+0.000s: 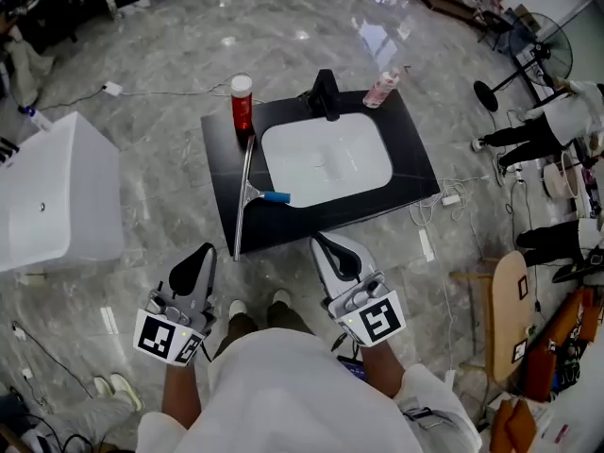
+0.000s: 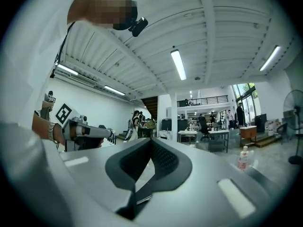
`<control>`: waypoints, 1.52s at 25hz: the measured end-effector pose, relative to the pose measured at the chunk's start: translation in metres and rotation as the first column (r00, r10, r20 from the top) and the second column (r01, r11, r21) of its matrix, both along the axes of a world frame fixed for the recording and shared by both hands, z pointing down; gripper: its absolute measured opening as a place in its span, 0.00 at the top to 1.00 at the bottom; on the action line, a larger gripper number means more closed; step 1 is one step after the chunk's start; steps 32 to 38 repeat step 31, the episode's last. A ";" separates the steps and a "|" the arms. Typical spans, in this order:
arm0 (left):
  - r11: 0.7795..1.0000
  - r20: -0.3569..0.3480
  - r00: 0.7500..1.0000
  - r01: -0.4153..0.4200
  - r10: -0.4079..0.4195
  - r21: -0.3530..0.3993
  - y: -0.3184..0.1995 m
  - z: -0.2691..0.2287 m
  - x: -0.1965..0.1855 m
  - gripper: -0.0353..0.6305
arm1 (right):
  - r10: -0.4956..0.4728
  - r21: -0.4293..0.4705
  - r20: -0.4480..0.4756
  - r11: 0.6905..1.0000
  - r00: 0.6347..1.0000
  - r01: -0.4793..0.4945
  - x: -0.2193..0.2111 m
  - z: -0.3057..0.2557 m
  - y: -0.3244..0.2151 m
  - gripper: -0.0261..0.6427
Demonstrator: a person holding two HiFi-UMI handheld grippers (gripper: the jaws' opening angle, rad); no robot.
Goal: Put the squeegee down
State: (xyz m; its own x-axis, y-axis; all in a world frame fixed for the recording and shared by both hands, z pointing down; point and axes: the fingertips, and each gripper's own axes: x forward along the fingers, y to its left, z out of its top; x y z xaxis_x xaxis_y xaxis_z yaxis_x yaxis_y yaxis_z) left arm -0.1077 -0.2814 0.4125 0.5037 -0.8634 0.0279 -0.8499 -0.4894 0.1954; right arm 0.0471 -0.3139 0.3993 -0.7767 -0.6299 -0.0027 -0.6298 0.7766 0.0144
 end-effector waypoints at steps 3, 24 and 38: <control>1.000 -0.002 1.000 0.001 -0.001 0.004 0.004 -0.004 -0.001 0.95 | 0.002 0.013 0.017 1.000 1.000 -0.002 -0.002 -0.008 0.005 0.95; 0.999 0.002 1.000 0.030 -0.030 0.040 0.022 -0.013 -0.016 0.95 | -0.036 0.014 0.012 0.999 0.999 0.036 -0.016 -0.012 0.021 0.95; 0.999 0.003 1.000 0.022 -0.022 0.039 0.023 -0.014 -0.008 0.95 | -0.039 0.007 0.011 0.999 0.999 0.039 -0.009 -0.012 0.021 0.95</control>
